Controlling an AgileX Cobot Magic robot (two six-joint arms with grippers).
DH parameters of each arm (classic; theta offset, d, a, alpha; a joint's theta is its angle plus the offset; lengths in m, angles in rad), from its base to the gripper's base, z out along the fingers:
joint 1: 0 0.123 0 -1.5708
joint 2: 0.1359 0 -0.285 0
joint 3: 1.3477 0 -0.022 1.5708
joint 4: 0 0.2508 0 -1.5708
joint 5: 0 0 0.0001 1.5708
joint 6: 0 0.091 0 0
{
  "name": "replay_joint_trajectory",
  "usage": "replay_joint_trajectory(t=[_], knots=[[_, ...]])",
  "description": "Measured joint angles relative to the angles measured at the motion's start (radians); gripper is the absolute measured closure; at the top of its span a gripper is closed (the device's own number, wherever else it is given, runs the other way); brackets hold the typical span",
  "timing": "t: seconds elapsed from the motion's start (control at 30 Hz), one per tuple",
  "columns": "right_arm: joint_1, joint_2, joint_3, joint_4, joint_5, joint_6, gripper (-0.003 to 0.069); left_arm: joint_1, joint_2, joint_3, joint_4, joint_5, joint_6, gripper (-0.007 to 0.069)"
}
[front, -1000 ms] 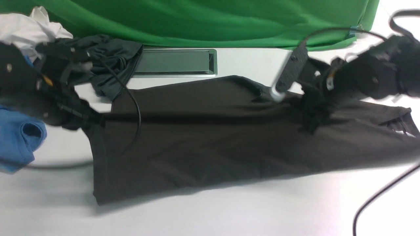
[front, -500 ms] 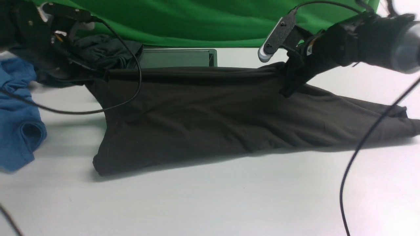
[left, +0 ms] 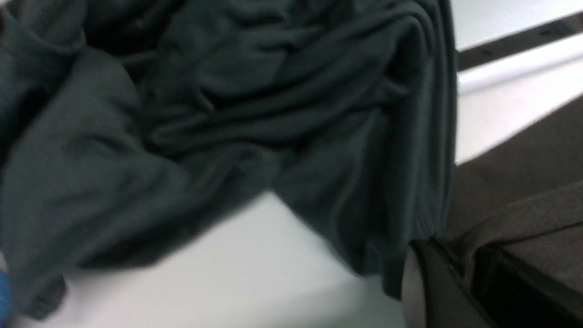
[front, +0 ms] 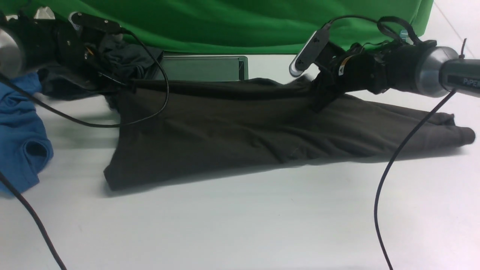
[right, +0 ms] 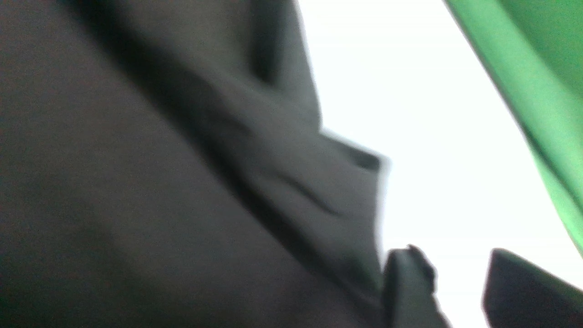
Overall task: Fold a long-sleeved shirt on a white desktop.
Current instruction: 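Fold the black garment in half by bringing its near edge over to the far edge, then pull the folded dark garment lengthwise by its ends to straighten it flat on the table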
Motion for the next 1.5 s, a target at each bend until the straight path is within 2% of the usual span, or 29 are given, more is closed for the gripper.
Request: replay_joint_trajectory(t=[0.03,0.07,0.1,0.13,0.17,0.2,0.27,0.3,0.33,0.37,0.4,0.43,0.5,0.53,0.6,0.63,0.67,0.7,0.8,0.97,1.07,1.13,1.2,1.3,1.4,1.47,1.5], knots=[[-0.002,0.001,0.0,0.0,-0.003,0.002,0.0354,0.0,0.0,0.0,0.001,0.0,0.0,0.0531],[-0.009,0.001,0.0,0.0,-0.023,0.021,0.0255,0.0,0.008,0.0,0.025,-0.031,0.001,0.0488],[-0.013,0.001,-0.001,0.0,-0.031,0.034,0.0209,0.0,0.01,0.0,0.045,-0.049,0.001,0.0466],[-0.013,0.001,-0.001,-0.001,-0.031,0.039,0.0203,0.0,0.012,0.0,0.049,-0.057,0.001,0.046],[-0.021,-0.007,-0.001,-0.002,-0.03,0.084,0.0172,0.0,0.013,0.0,0.089,-0.094,0.001,0.0406],[-0.023,-0.01,-0.001,-0.004,-0.021,0.104,0.0174,0.001,0.013,0.0,0.098,-0.111,0.002,0.0388],[-0.026,-0.034,-0.001,-0.004,0.011,0.152,0.0196,0.002,0.014,-0.001,0.126,-0.152,0.002,0.0348],[-0.026,-0.073,-0.001,-0.004,0.069,0.21,0.0265,0.003,0.014,-0.003,0.14,-0.201,0.003,0.0306],[-0.026,-0.079,-0.001,-0.004,0.077,0.21,0.0276,0.003,0.014,-0.003,0.143,-0.201,0.003,0.0306],[-0.017,-0.128,-0.006,0.015,0.152,0.227,0.038,0.005,0.014,-0.004,0.138,-0.222,-0.003,0.0281],[-0.014,-0.137,-0.007,0.019,0.172,0.223,0.0393,0.005,0.014,-0.004,0.134,-0.223,-0.006,0.0281],[0.0,-0.163,-0.022,0.067,0.231,0.182,0.0484,0.005,0.014,-0.005,0.116,-0.22,-0.019,0.0284],[0.014,-0.172,-0.05,0.167,0.317,0.063,0.0577,-0.003,0.014,-0.005,0.068,-0.189,-0.019,0.0326],[0.016,-0.172,-0.052,0.178,0.334,0.049,0.0583,-0.006,0.014,-0.005,0.057,-0.176,-0.017,0.0342],[0.024,-0.137,-0.098,0.403,0.449,-0.131,0.0632,-0.04,0.007,-0.007,-0.043,-0.037,0.076,0.0508],[0.024,-0.124,-0.114,0.453,0.484,-0.189,0.0636,-0.053,0.003,-0.01,-0.072,-0.004,0.111,0.0545],[0.024,-0.109,-0.122,0.474,0.496,-0.209,0.0638,-0.059,0.003,-0.012,-0.104,0.02,0.128,0.0559],[0.022,-0.076,-0.159,0.529,0.523,-0.253,0.0641,-0.083,-0.002,-0.022,-0.19,0.101,0.184,0.0592],[0.014,0.032,-0.272,0.577,0.544,-0.296,0.0642,-0.137,-0.015,-0.04,-0.351,0.226,0.287,0.0608],[-0.021,0.184,-0.431,0.588,0.526,-0.27,0.0643,-0.195,-0.037,-0.043,-0.385,0.31,0.322,0.0608],[-0.052,0.258,-0.51,0.565,0.485,-0.208,0.0639,-0.227,-0.069,-0.039,-0.385,0.381,0.327,0.0608],[-0.095,0.28,-0.56,0.485,0.471,-0.114,0.0617,-0.26,-0.128,-0.001,-0.381,0.389,0.327,0.0608],[-0.136,0.258,-0.593,0.432,0.517,-0.034,0.0584,-0.284,-0.195,0.05,-0.38,0.364,0.326,0.0608],[-0.184,0.19,-0.599,0.399,0.63,0.009,0.0545,-0.318,-0.293,0.129,-0.38,0.328,0.326,0.0608],[-0.232,0.091,-0.56,0.389,0.759,0.039,0.0529,-0.343,-0.374,0.202,-0.382,0.32,0.326,0.0608],[-0.289,-0.04,-0.459,0.387,0.875,0.092,0.0515,-0.353,-0.433,0.273,-0.394,0.327,0.326,0.0608],[-0.289,-0.04,-0.449,0.387,0.882,0.101,0.0511,-0.353,-0.436,0.282,-0.396,0.332,0.326,0.0608]])
